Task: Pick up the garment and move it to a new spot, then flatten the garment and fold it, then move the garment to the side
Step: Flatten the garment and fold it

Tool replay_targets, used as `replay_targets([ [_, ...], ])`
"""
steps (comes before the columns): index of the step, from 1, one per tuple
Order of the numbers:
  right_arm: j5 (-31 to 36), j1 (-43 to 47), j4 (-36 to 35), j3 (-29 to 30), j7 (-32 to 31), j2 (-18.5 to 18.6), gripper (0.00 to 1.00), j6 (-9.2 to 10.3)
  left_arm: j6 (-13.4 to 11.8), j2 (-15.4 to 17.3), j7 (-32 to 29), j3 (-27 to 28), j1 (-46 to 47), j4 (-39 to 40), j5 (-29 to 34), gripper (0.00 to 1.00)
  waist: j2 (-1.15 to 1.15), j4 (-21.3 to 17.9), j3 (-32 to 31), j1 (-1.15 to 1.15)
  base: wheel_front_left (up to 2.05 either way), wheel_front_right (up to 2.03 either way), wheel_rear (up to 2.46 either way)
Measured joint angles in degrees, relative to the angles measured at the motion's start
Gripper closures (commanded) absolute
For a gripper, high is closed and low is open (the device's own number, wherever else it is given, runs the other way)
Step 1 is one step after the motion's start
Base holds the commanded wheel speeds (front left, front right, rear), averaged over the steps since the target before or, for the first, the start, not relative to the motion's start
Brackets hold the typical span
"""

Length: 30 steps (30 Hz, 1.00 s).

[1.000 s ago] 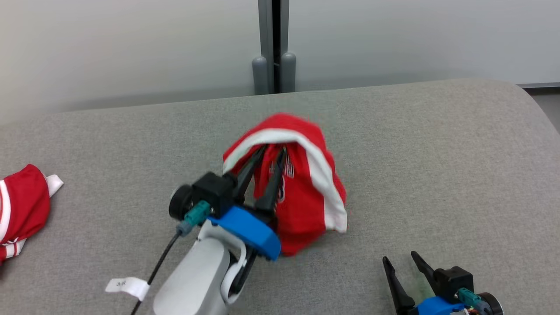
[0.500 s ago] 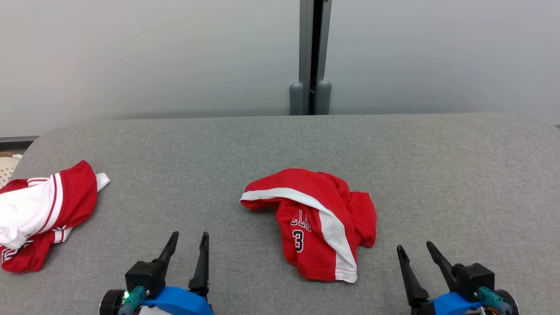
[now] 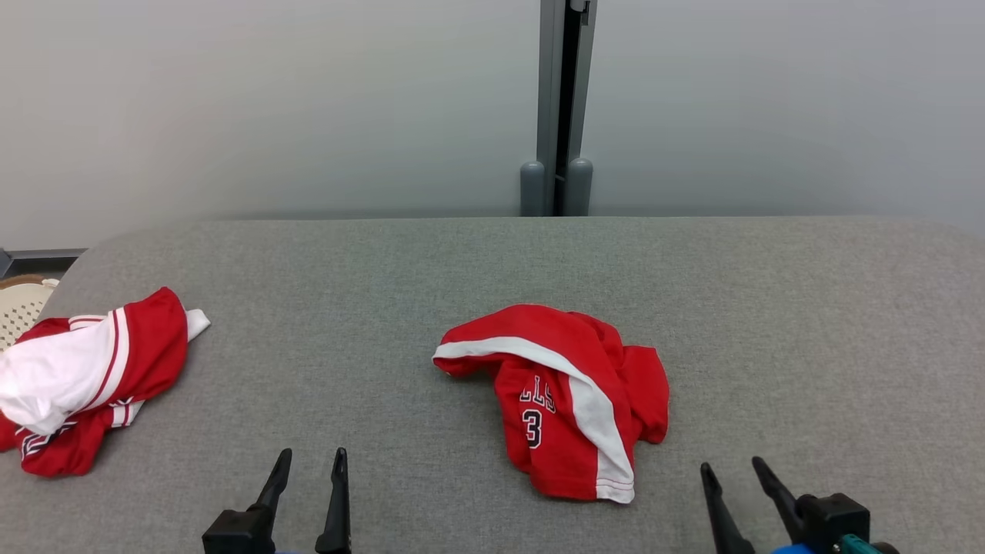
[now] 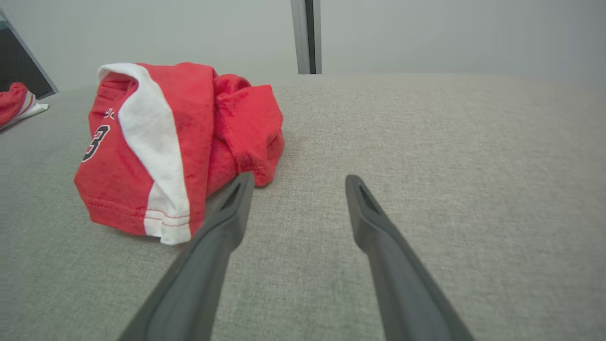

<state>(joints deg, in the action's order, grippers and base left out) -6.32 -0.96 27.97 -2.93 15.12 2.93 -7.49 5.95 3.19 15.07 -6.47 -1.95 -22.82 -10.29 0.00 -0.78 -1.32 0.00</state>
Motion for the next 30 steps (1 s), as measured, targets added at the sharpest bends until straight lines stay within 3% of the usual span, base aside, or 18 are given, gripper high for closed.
replay_targets([
  [6, -2.0, -1.9, 2.8, -7.6, 0.0, -0.1, 0.0, -0.01, 0.6, -0.2, 0.0, -0.8, 0.5, -1.2, 0.8, 0.0, 0.0, 1.4, 0.7, 0.0, 0.0, 0.0, 0.0],
  [15, -3.1, -8.1, 14.3, -12.3, 0.0, -0.1, 0.0, 0.0, 1.0, -0.2, 0.0, -1.9, 0.9, -2.4, -0.7, 0.0, 0.0, 5.0, 2.1, 0.0, 0.0, 0.0, 0.0],
  [16, -3.2, -8.5, 15.0, -12.6, 0.0, -0.1, 0.31, -0.01, 1.0, -0.2, 0.0, -1.9, 0.9, -2.4, -0.7, 0.0, 0.0, 5.3, 2.4, 0.0, 0.0, 0.0, 0.0],
  [17, -3.4, -8.9, 15.4, -12.7, 0.0, -0.1, 0.85, -0.01, 1.0, -0.2, 0.0, -1.8, 1.0, -2.4, -0.7, 0.0, 0.0, 5.6, 2.7, 0.0, 0.0, 0.0, 0.0],
  [18, -3.4, -9.2, 15.5, -12.7, 0.0, -0.1, 1.0, -0.01, 1.0, -0.2, 0.0, -1.7, 1.0, -2.4, -0.7, 0.0, 0.0, 5.8, 3.0, 0.0, 0.0, 0.0, 0.0],
  [21, -0.5, -9.4, 10.7, -7.9, 0.0, 1.6, 1.0, -0.01, 1.0, -0.2, 0.0, -1.0, 1.0, -1.9, -1.3, 0.0, 0.0, 4.6, 3.8, 0.01, 0.0, 0.0, 0.0],
  [30, 9.0, -10.1, -2.5, -0.2, 0.0, 12.7, 1.0, -0.01, 0.5, -0.2, 0.0, -2.8, 2.1, -1.5, -2.7, 0.0, 0.0, -0.5, 3.6, 0.01, 0.0, 0.0, 0.0],
])
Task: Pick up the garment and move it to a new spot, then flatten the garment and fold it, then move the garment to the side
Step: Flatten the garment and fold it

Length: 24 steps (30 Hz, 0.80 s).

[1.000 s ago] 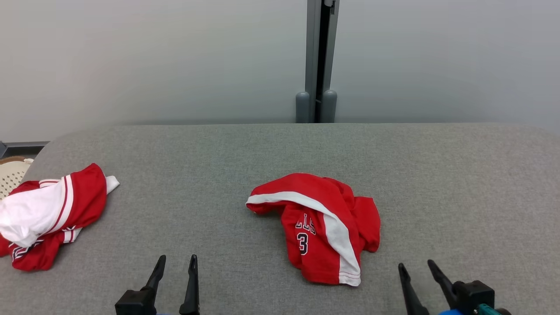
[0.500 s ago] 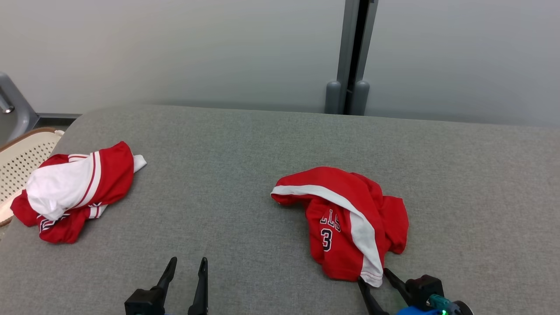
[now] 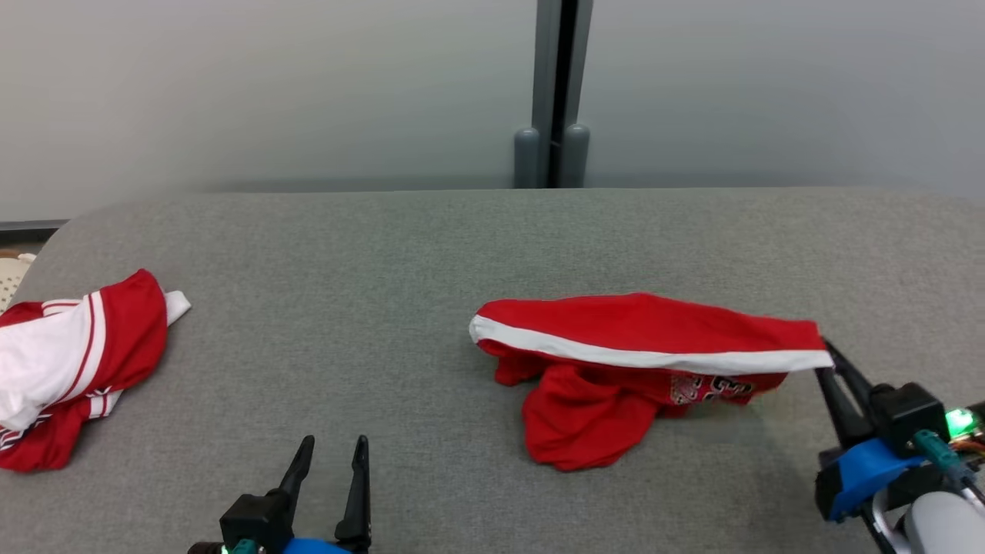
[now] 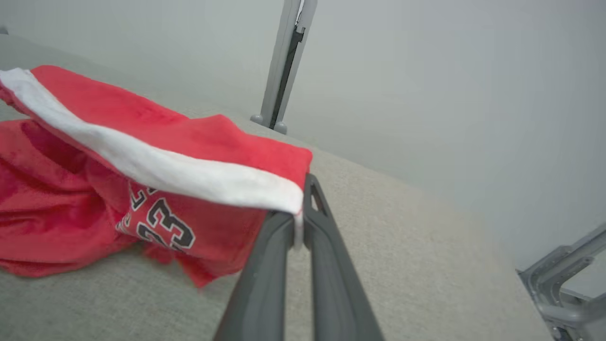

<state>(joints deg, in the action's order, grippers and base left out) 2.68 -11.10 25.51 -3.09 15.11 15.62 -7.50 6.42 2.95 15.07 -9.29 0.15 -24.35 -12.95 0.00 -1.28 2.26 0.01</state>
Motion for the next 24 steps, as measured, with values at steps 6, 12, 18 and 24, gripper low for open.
replay_targets([
  [6, 4.3, 1.5, 1.2, 3.5, 0.0, 0.0, 0.0, 0.0, -0.2, 0.0, 0.0, -1.7, 1.2, -0.6, -0.4, 0.0, 0.0, -1.6, 0.4, 0.0, 0.0, 0.0, 0.0],
  [12, 4.3, 5.4, 2.3, 6.8, 0.0, -5.9, 0.0, 0.0, -0.7, 0.0, 0.0, -1.9, 1.5, -0.9, -0.3, 0.0, 0.0, -1.7, 0.9, 0.0, 0.0, 0.0, 0.0],
  [18, 2.1, 7.5, -2.2, 8.0, 0.0, -10.7, 0.0, 0.0, -1.4, 0.0, 0.0, 0.1, 1.4, -0.7, 0.5, 0.0, 0.0, -1.8, 0.5, -0.01, 0.0, 0.0, 0.0],
  [24, -1.7, 8.4, -7.7, 10.2, 0.0, -12.3, 0.0, 0.0, -1.4, 0.0, 0.0, 1.3, 1.4, 0.3, 1.5, 0.0, 0.0, -1.4, -0.4, -0.01, 0.0, 0.0, 0.0],
])
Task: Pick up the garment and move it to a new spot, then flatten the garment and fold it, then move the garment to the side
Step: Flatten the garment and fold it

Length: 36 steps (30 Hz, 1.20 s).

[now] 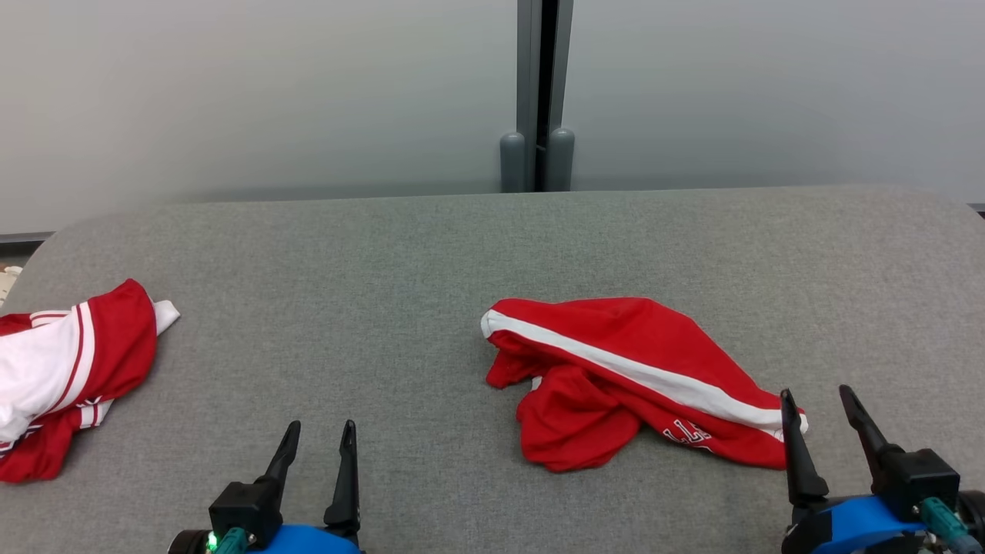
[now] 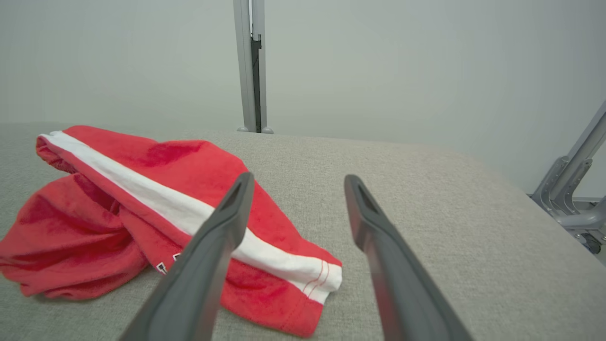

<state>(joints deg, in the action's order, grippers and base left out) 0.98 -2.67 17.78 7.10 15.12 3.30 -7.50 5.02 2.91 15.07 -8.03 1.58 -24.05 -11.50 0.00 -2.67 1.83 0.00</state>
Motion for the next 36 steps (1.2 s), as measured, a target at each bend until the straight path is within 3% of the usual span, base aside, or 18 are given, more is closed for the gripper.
replay_targets([
  [8, -2.7, 1.0, 0.9, -2.3, 0.0, -0.3, 0.0, 0.0, 0.9, 0.0, 0.0, -2.0, 2.0, -0.2, -1.5, 0.0, 0.0, 0.2, 0.8, 0.0, 0.0, 0.0, 0.0],
  [13, -2.6, 0.1, 1.0, -3.4, 0.0, -0.3, 0.0, 0.0, 2.1, 0.0, 0.0, -6.1, 10.3, -3.1, -8.9, 0.0, 0.0, -0.6, 3.8, 0.0, 0.0, 0.0, 0.0],
  [18, -2.8, -2.1, 1.3, -5.8, 0.0, -0.4, 0.0, 0.0, 2.2, 0.4, 0.0, -13.6, 19.8, -9.0, -15.9, 0.0, 0.0, -2.6, 7.1, 0.01, 0.0, 0.0, 0.0],
  [25, -3.5, -3.8, 1.4, -7.1, 0.0, -0.4, 0.0, 0.0, 2.2, 4.8, 0.0, -25.1, 26.9, -13.5, -30.0, 0.0, 0.0, -5.7, 10.6, 0.01, 0.0, 0.0, 0.0],
  [36, -3.6, -4.7, 1.6, -7.9, 0.0, -0.4, 0.0, 0.0, 2.2, 9.6, 0.0, -37.6, 30.3, -13.3, -43.8, 0.0, 0.0, -7.7, 12.0, 0.01, 0.0, 0.0, 0.0],
])
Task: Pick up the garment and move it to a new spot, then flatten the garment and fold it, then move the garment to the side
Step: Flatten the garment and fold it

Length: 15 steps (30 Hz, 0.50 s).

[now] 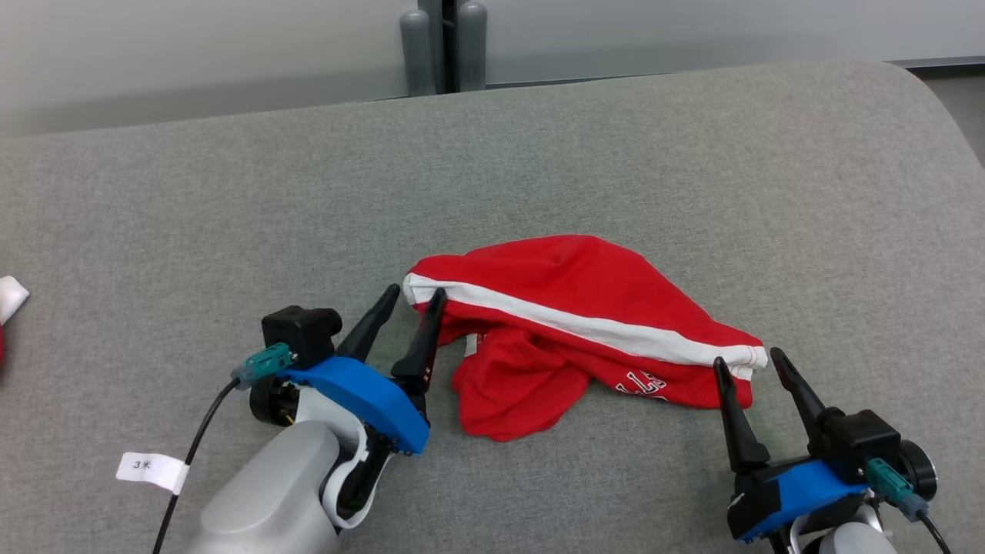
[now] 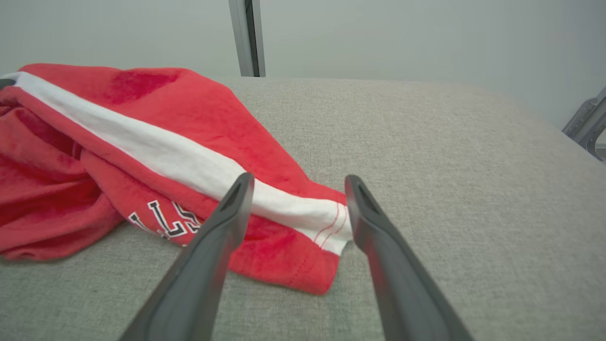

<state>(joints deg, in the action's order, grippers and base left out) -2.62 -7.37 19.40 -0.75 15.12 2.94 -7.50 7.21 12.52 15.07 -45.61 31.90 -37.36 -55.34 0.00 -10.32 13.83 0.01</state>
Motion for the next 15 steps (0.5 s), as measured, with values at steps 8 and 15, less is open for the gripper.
replay_targets([
  [8, -0.5, -0.7, 0.0, -1.2, 0.0, 0.0, 0.0, 0.0, 0.0, 1.2, 0.0, -2.9, 2.0, 0.0, -5.2, 0.0, 0.0, -0.9, 0.5, 0.0, 0.0, 0.0, 0.0],
  [15, -1.1, -0.7, 0.0, -1.3, 0.0, 0.0, 0.0, 0.0, 0.0, 1.5, 0.0, -3.7, 2.1, 0.5, -7.9, 0.0, 0.0, -1.2, 0.7, 0.0, 0.0, 0.0, 0.0],
])
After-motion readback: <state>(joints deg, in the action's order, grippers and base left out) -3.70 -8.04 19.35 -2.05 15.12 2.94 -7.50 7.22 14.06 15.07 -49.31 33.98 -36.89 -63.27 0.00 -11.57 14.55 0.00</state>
